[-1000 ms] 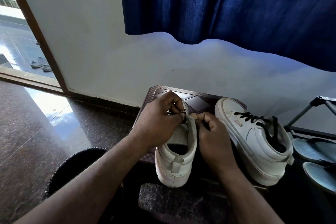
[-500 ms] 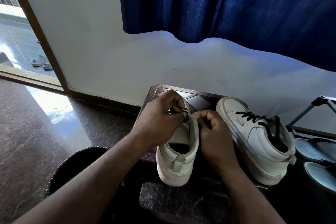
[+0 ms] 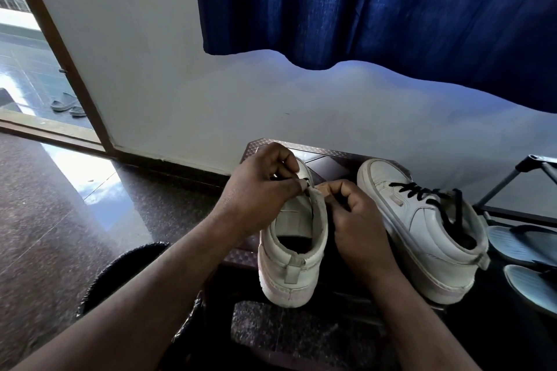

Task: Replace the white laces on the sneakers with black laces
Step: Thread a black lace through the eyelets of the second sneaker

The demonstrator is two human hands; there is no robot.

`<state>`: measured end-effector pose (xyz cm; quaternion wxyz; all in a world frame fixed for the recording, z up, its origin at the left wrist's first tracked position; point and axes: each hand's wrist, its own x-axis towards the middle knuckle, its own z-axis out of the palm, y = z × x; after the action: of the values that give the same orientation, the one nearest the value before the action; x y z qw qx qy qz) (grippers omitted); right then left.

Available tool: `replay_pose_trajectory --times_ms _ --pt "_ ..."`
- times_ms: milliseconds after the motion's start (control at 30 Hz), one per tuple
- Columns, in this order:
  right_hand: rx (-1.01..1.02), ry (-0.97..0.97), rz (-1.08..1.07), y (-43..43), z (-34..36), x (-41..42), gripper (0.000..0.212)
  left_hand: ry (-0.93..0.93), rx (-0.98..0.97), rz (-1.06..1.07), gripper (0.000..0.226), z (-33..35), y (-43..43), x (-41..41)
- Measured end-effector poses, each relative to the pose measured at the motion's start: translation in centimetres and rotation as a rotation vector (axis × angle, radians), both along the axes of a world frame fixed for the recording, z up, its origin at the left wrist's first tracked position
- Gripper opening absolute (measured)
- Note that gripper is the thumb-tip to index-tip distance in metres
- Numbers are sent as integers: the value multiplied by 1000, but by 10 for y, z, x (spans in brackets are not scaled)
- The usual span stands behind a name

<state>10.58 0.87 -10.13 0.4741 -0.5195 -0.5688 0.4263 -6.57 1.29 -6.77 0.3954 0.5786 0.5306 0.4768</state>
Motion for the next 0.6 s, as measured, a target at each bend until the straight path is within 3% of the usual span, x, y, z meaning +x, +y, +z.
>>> replay_pose_trajectory --times_ms 67,200,467,600 --pt "-3 -59 -27 2 -2 2 8 -49 -25 -2 21 1 0 -1" --pt "3 -402 -125 8 -10 10 15 -172 -77 -8 22 6 1 -3" --pt "67 -56 41 -1 5 5 13 -293 -101 -14 23 6 2 -4" --pt "43 -104 15 0 3 4 15 -313 -114 -12 24 7 2 -7"
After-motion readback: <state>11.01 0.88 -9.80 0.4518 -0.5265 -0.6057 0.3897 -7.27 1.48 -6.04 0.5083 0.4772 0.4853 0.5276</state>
